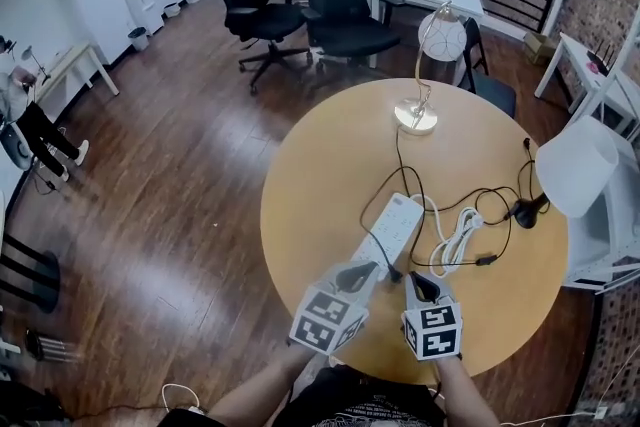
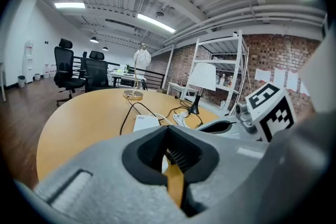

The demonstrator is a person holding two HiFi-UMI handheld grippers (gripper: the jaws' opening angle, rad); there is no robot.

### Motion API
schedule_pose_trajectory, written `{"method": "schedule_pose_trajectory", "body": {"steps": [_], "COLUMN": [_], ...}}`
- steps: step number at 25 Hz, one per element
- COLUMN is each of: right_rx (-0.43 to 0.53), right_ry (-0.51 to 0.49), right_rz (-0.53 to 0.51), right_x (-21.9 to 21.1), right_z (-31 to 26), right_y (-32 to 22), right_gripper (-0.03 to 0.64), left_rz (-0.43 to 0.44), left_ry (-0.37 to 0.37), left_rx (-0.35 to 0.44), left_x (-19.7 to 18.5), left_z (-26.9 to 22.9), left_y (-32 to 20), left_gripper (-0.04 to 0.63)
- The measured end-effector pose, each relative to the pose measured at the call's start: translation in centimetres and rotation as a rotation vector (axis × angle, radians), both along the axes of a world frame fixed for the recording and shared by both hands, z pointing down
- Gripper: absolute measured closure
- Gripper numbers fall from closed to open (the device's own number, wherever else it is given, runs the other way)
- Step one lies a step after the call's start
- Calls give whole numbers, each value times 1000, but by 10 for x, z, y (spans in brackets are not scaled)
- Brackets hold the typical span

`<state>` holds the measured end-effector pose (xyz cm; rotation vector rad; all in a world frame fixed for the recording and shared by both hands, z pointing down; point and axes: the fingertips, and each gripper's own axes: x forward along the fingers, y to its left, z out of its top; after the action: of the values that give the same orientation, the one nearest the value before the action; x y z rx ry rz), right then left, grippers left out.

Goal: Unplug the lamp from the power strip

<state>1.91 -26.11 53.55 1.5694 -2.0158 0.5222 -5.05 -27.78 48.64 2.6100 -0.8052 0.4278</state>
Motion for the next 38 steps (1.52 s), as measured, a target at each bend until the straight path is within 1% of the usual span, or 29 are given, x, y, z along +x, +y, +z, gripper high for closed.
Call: {"method": "schedule_pose_trajectory", "body": {"steps": [8, 12, 19, 22, 28, 33, 38], "right_rx": [94, 129, 172, 181, 196, 203, 209], "right_ry": [-56, -99, -153, -165, -183, -192, -199], "right_rz": [-99, -141, -202, -223, -256, -275, -288], "right_x": [-20, -21, -11, -5, 1, 4, 5], "right_z": [-43, -62, -85, -89, -93, -93, -95], "right_y": [17, 35, 76, 93, 122, 139, 152], "right_gripper": [615, 615, 615, 615, 615, 615, 615], "left_rz": [-105, -161, -214, -233, -253, -276, -280], "left_ry": [1, -4, -9, -19, -32, -31, -34], "left_rx": [20, 33, 56, 75, 88, 110, 125], "left_x": [2, 9, 31, 40, 49, 52, 55], "left_z": [-7, -14, -23, -27, -29, -34, -38], "left_y": [23, 41, 85, 103, 134, 149, 164], "left_gripper": [592, 592, 592, 592, 592, 592, 592]}}
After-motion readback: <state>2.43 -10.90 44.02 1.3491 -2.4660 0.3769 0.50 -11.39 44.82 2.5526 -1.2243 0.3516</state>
